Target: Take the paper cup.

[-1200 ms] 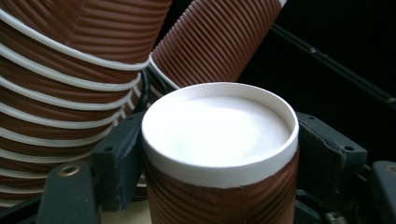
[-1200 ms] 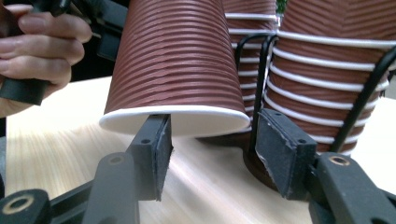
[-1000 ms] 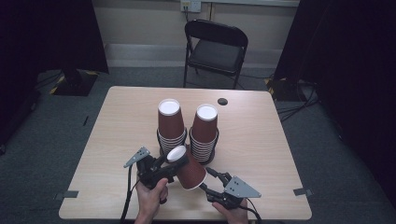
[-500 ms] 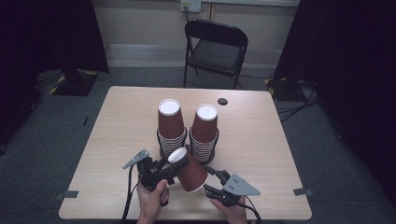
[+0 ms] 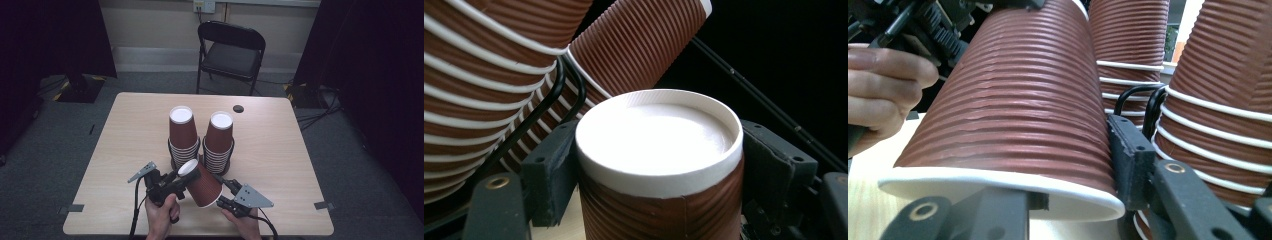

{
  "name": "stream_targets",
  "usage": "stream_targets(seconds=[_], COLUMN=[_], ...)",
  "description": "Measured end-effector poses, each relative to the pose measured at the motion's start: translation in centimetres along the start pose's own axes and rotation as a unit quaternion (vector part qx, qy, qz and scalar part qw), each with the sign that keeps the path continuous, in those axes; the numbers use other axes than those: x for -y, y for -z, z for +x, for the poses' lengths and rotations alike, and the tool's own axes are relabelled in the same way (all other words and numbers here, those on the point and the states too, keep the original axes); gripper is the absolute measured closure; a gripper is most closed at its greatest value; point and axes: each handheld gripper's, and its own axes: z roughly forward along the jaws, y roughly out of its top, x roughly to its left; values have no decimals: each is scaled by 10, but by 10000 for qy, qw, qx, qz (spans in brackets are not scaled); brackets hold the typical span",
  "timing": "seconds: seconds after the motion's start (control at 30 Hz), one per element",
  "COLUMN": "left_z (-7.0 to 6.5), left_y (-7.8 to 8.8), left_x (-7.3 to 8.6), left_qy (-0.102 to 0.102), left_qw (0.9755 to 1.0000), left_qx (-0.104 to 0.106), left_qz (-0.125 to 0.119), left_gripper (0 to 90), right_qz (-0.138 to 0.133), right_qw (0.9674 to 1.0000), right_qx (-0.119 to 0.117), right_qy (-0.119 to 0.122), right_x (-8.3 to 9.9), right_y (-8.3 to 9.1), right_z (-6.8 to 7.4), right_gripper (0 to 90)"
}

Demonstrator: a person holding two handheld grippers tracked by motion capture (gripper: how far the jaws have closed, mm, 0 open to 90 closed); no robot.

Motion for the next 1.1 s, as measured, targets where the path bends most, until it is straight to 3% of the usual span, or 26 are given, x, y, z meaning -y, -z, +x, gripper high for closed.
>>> stream_targets(seconds=[0.13,0.27,0.37,0.63,0.87,1.0,1.1], left_z=[5,7,9,6,7,8,7], left_y=[2,5,5,4,3,5,10], left_x=[2,2,2,-2,-8,-13,-17], left_qy=[138,66,119,-325,-518,-789,-1054], left_qw=[9999,10000,9999,9991,9977,9951,9915], left_qx=[84,-59,-84,-276,-432,-580,-726], left_qz=[-4,-33,-60,-12,-72,-98,-238], left_gripper=[228,219,210,193,161,161,154], right_qz=[-10,179,113,214,342,507,570], right_qw=[9999,9996,9997,9996,9993,9987,9984], right_qx=[32,17,4,-36,-60,-13,-1], right_qy=[101,224,206,184,109,56,-54], right_x=[0,0,-1,-1,-2,-3,-2], right_y=[0,-1,0,0,1,1,1], right_z=[1,3,3,3,2,-1,-2], right_gripper=[707,785,826,856,857,857,858])
